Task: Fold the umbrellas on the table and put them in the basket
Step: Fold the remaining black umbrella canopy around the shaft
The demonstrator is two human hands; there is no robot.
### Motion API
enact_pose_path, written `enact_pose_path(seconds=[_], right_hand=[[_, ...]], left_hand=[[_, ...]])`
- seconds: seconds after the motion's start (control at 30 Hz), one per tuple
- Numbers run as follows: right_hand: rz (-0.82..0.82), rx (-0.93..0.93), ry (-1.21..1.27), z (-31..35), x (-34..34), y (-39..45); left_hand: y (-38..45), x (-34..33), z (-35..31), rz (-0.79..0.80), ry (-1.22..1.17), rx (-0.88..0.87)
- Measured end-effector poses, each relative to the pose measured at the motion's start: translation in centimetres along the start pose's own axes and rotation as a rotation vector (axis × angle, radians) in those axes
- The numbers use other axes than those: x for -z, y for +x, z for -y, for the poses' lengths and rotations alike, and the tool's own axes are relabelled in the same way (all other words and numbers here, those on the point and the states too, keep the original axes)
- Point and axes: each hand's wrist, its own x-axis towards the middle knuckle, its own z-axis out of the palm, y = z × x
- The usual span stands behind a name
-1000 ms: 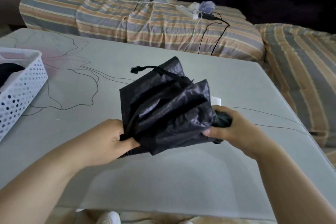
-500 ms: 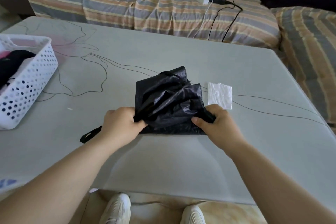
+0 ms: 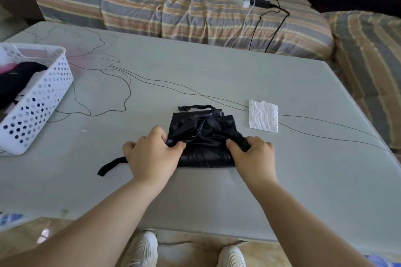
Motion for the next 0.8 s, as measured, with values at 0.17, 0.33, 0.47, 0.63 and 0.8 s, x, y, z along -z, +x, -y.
enact_pose_path(seconds=[0.17, 0.33, 0.47, 0.63, 0.8], right_hand=[[-0.043, -0.010, -0.038, 0.1, -0.5, -0.1], [-0.068, -0.003, -0.044, -0.1, -0.6, -0.2], [-0.053, -0.009, -0.092, 0.0, -0.3, -0.5], [-0.024, -0.011, -0.104, 0.0, 0.1, -0.6], [0.002, -0.022, -0.091, -0.2, 0.2, -0.6]], left_hand=[[-1.1, 0.4, -0.7, -0.117, 0.057, -0.225], [-5.6, -1.0, -1.1, -0.109, 0.109, -1.119], [-5.5, -2.1, 0.4, 0.084, 0.248, -0.930], [-3.9, -1.1, 0.2, 0.138, 0.260, -0.800], [-2.6, -1.1, -0.4, 0.190, 0.270, -0.732]])
